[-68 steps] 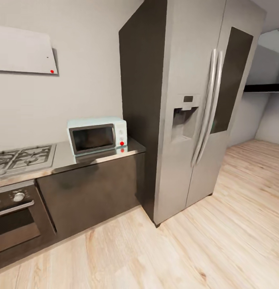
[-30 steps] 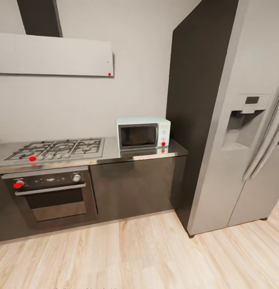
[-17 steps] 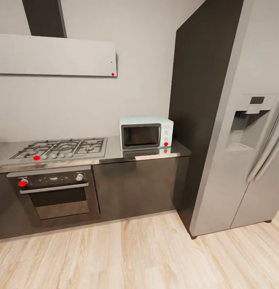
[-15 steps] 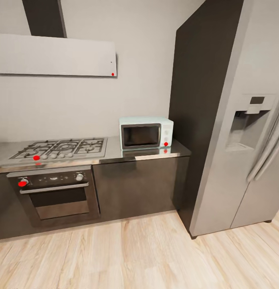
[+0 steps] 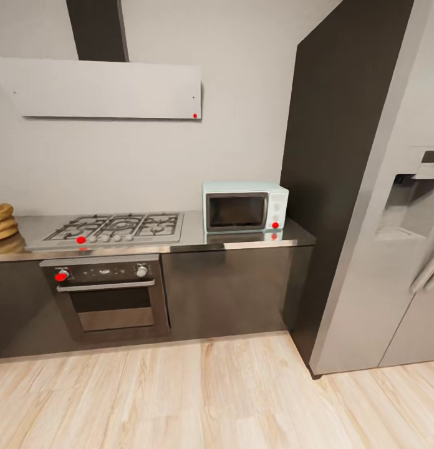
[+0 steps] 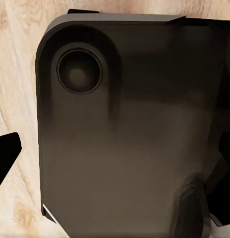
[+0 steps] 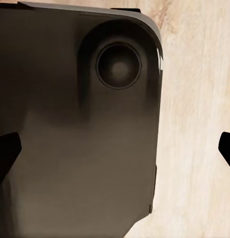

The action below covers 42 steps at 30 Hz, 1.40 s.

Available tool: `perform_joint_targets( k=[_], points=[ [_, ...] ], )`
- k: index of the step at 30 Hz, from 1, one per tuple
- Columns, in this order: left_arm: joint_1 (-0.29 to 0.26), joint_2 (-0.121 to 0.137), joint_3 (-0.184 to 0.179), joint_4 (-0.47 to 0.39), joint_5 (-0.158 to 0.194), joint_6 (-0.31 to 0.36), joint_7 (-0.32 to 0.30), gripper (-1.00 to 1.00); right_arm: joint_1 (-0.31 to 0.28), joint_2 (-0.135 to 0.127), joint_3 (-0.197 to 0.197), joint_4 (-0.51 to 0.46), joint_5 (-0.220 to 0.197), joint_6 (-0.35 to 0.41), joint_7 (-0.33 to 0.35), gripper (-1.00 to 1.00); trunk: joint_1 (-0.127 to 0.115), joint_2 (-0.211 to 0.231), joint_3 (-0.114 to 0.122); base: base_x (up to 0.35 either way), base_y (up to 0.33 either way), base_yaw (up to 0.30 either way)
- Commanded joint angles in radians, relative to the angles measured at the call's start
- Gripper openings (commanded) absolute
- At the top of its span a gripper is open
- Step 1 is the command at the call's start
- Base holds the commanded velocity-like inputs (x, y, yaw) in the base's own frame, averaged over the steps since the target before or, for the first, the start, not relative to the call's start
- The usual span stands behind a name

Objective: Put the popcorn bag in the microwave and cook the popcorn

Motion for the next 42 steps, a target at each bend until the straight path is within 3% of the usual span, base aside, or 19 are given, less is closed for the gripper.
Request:
perform_joint_targets(
  k=[1,27,42],
  points=[
    [0.001,0.000,0.000,-0.002,0.007,-0.001,0.000,1.00,0.000,0.000,0.001,0.000,0.001,-0.003,-0.001,1.00,0.000,0.000,-0.001,0.000,0.000,0.020],
    [0.000,0.001,0.000,-0.001,0.007,-0.001,0.000,1.00,0.000,0.001,0.002,0.000,-0.001,-0.002,-0.001,1.00,0.000,0.000,-0.001,0.000,-0.153,0.001],
    [0.001,0.001,0.001,-0.002,0.007,-0.001,0.001,1.00,0.000,0.002,0.001,0.000,0.000,-0.002,-0.001,1.00,0.000,0.000,-0.001,0.000,-0.017,0.085]
  ],
)
